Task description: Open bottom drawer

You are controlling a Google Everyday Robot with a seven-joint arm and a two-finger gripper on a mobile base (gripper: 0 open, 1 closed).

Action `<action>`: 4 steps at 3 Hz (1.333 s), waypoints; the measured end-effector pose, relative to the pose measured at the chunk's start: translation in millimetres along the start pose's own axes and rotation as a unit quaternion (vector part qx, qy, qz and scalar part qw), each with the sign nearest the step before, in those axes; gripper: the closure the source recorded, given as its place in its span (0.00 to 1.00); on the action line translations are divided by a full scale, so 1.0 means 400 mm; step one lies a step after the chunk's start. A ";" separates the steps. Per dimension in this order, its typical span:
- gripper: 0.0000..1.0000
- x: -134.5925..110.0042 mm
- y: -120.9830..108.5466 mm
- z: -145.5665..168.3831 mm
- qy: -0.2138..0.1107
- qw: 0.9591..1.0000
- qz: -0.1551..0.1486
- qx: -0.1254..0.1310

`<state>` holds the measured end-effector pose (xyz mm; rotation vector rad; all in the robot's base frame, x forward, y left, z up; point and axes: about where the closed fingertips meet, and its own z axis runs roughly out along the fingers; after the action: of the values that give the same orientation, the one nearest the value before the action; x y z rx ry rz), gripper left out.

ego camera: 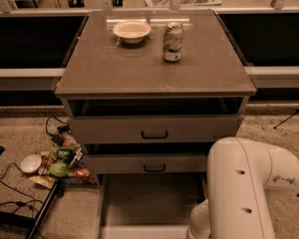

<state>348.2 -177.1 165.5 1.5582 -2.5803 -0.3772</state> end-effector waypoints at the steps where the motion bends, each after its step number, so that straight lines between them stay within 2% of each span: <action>1: 0.36 0.001 0.003 0.003 0.000 1.000 0.000 -0.001; 2: 0.12 0.003 0.006 0.005 0.001 1.000 0.000 -0.003; 3: 0.00 0.019 0.023 0.020 -0.005 1.000 0.001 -0.010; 4: 0.18 0.059 0.073 0.056 -0.013 1.000 0.004 -0.025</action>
Offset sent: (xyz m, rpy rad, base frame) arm -0.0014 0.0002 -0.0007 0.0004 0.0024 0.0003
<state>307.2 -181.4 150.6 1.5352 -2.5750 -0.4599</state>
